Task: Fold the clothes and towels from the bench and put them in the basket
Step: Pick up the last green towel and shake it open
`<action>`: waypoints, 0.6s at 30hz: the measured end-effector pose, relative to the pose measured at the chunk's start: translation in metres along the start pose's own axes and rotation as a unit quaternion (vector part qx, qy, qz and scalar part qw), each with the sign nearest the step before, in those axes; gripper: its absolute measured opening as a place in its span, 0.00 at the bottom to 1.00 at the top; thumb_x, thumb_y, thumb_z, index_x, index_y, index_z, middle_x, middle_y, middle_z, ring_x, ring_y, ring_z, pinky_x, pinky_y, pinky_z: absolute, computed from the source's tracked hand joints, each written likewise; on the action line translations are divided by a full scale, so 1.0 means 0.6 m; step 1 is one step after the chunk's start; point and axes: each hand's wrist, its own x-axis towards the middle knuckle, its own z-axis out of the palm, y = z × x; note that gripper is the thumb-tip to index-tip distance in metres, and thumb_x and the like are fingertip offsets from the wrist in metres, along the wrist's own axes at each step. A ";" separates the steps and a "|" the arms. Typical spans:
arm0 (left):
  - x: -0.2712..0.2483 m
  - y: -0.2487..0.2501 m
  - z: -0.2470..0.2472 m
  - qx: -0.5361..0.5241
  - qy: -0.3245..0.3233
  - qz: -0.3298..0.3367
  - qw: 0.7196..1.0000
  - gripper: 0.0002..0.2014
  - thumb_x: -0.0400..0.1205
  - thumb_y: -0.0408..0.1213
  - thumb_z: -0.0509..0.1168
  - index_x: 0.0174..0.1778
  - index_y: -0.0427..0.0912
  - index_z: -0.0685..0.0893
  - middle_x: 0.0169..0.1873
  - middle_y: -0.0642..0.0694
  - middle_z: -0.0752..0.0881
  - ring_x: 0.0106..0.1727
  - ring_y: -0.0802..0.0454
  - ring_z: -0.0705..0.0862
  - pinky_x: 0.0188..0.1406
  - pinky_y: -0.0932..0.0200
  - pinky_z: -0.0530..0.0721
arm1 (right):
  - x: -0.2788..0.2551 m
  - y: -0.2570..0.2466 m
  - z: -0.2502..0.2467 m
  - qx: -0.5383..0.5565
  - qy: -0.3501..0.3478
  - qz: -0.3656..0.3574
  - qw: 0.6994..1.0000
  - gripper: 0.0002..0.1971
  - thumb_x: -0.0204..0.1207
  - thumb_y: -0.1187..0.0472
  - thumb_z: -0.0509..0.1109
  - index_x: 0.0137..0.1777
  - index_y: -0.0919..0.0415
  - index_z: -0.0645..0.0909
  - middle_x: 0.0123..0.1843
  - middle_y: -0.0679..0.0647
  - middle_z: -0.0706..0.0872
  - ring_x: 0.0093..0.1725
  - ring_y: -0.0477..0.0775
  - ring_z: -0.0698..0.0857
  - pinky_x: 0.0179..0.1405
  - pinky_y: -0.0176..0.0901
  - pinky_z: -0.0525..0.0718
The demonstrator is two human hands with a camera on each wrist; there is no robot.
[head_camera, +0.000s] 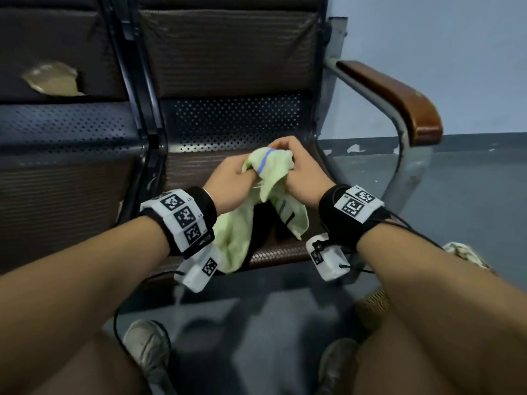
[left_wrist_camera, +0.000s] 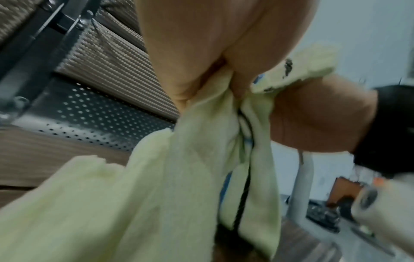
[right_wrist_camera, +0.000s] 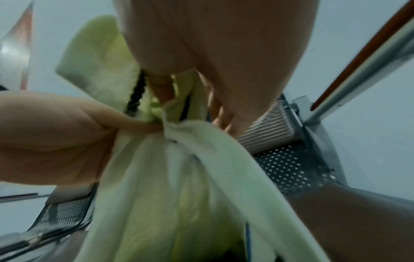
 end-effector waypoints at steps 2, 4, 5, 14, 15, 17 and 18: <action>0.007 0.028 0.010 -0.170 -0.007 -0.031 0.985 0.18 0.85 0.24 0.55 0.46 0.45 0.89 0.41 0.49 0.92 0.44 0.55 0.88 0.47 0.57 0.87 | -0.013 0.012 -0.013 0.012 -0.041 0.003 0.999 0.24 0.75 0.62 0.78 0.68 0.51 0.76 0.61 0.48 0.87 0.58 0.42 0.86 0.55 0.36 0.85; 0.012 0.043 0.011 -0.249 -0.002 -0.069 0.966 0.17 0.86 0.27 0.55 0.43 0.45 0.88 0.38 0.49 0.92 0.40 0.55 0.89 0.39 0.61 0.87 | -0.018 0.026 -0.017 -0.010 -0.056 0.002 0.998 0.29 0.73 0.61 0.80 0.73 0.47 0.74 0.64 0.43 0.86 0.62 0.40 0.85 0.60 0.34 0.84; 0.015 0.045 0.009 -0.253 -0.005 -0.079 0.964 0.14 0.86 0.29 0.56 0.46 0.43 0.88 0.40 0.47 0.92 0.42 0.52 0.89 0.39 0.59 0.87 | -0.019 0.031 -0.019 -0.034 -0.046 0.011 0.998 0.28 0.73 0.58 0.80 0.72 0.45 0.75 0.63 0.42 0.87 0.63 0.42 0.85 0.62 0.38 0.84; 0.034 0.009 -0.061 -0.213 0.132 -0.064 0.966 0.08 0.85 0.30 0.61 0.43 0.40 0.85 0.39 0.43 0.87 0.43 0.49 0.85 0.44 0.54 0.84 | 0.005 0.052 -0.036 -0.200 -0.062 0.054 0.976 0.05 0.78 0.59 0.74 0.48 0.47 0.83 0.43 0.49 0.89 0.44 0.51 0.88 0.48 0.47 0.85; 0.036 0.003 -0.065 -0.208 0.139 -0.071 0.966 0.08 0.84 0.32 0.63 0.42 0.41 0.86 0.38 0.45 0.88 0.41 0.51 0.86 0.42 0.55 0.84 | 0.007 0.052 -0.035 -0.207 -0.064 0.052 0.975 0.05 0.79 0.61 0.70 0.49 0.48 0.83 0.45 0.51 0.90 0.47 0.53 0.87 0.51 0.49 0.85; 0.040 -0.007 -0.070 -0.191 0.149 -0.080 0.967 0.09 0.80 0.34 0.65 0.36 0.45 0.88 0.34 0.49 0.89 0.37 0.53 0.87 0.40 0.56 0.85 | 0.011 0.053 -0.032 -0.214 -0.060 0.059 0.973 0.12 0.81 0.64 0.61 0.55 0.53 0.86 0.52 0.55 0.90 0.54 0.57 0.86 0.58 0.52 0.84; 0.042 -0.013 -0.072 -0.185 0.153 -0.083 0.967 0.09 0.78 0.35 0.66 0.34 0.46 0.89 0.33 0.51 0.89 0.36 0.54 0.87 0.39 0.57 0.85 | 0.013 0.053 -0.031 -0.213 -0.051 0.062 0.974 0.14 0.82 0.64 0.59 0.58 0.54 0.86 0.54 0.56 0.90 0.56 0.58 0.86 0.59 0.52 0.83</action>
